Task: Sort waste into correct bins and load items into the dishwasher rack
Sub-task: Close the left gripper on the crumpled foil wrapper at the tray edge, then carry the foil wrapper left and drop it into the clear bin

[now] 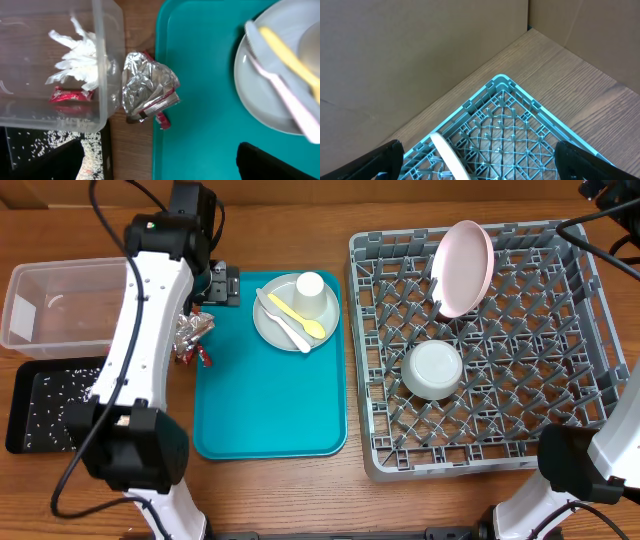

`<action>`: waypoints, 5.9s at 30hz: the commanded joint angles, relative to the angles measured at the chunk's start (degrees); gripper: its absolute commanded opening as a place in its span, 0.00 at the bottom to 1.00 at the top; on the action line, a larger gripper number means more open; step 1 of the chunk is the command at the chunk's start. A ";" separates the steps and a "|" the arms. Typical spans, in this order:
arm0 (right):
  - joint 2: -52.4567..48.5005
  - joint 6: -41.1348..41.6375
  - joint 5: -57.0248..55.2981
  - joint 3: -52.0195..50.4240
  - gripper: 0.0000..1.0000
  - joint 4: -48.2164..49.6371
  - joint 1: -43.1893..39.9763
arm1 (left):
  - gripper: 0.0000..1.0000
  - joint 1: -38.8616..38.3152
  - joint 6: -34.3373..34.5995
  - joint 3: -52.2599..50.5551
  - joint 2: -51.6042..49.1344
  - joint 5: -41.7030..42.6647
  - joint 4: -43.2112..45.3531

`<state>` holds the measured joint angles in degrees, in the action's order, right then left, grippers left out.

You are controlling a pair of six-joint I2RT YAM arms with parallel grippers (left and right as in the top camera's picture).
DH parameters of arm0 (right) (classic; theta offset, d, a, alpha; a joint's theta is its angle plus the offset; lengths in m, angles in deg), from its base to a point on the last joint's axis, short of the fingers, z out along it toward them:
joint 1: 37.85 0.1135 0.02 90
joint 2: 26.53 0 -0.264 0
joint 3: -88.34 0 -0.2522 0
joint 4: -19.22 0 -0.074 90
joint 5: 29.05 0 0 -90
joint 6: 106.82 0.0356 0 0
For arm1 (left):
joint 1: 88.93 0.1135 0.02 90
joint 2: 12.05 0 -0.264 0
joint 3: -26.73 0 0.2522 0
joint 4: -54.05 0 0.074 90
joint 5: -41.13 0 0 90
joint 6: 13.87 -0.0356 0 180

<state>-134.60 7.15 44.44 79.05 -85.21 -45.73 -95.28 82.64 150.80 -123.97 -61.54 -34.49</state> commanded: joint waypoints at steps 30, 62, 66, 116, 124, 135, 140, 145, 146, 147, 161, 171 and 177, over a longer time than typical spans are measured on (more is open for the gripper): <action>0.00 0.28 -0.57 -0.20 1.00 0.26 -0.13 | 1.00 -1.07 -12.85 -1.99 -15.30 -1.81 4.74; 0.00 0.28 -0.57 -0.20 1.00 0.26 -0.13 | 0.95 0.17 -15.54 -5.75 -15.32 -0.81 7.63; 0.00 0.28 -0.57 -0.20 1.00 0.26 -0.13 | 0.95 0.17 -15.54 -6.71 -15.32 -0.85 8.59; 0.00 0.28 -0.57 -0.20 1.00 0.26 -0.13 | 0.04 0.31 -15.45 -6.64 -15.30 -3.43 9.01; 0.00 0.28 -0.57 -0.20 1.00 0.26 -0.13 | 0.04 -1.25 -12.83 -5.11 -14.73 -2.51 6.99; 0.00 0.28 -0.57 -0.20 1.00 0.26 -0.13 | 0.04 -2.89 -9.20 7.43 -13.66 -2.32 -3.52; 0.00 0.28 -0.57 -0.20 1.00 0.26 -0.13 | 0.04 -2.89 -4.68 14.78 -13.62 -2.32 -8.20; 0.00 0.28 -0.57 -0.20 1.00 0.26 -0.13 | 0.04 -2.64 0.66 24.24 -13.53 -2.34 -12.57; 0.00 0.28 -0.57 -0.20 1.00 0.26 -0.13 | 0.04 -2.40 2.21 26.25 -13.53 -2.43 -13.33; 0.00 0.28 -0.57 -0.20 1.00 0.26 -0.13 | 0.04 -1.97 3.85 28.63 -13.53 -2.54 -14.01; 0.00 0.28 -0.59 -0.20 1.00 0.24 -0.13 | 0.04 14.43 11.69 39.80 -13.92 -2.49 -10.99; 0.00 0.28 -0.57 -0.20 1.00 0.24 -0.13 | 0.05 23.32 11.74 39.80 -14.10 -2.12 -8.76; 0.00 0.28 -0.57 -0.20 1.00 0.26 -0.13 | 0.83 25.16 11.78 39.78 -14.40 -1.07 -7.26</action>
<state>-134.60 7.15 44.42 79.05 -85.21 -45.73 -71.06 93.80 189.79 -138.39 -63.90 -42.30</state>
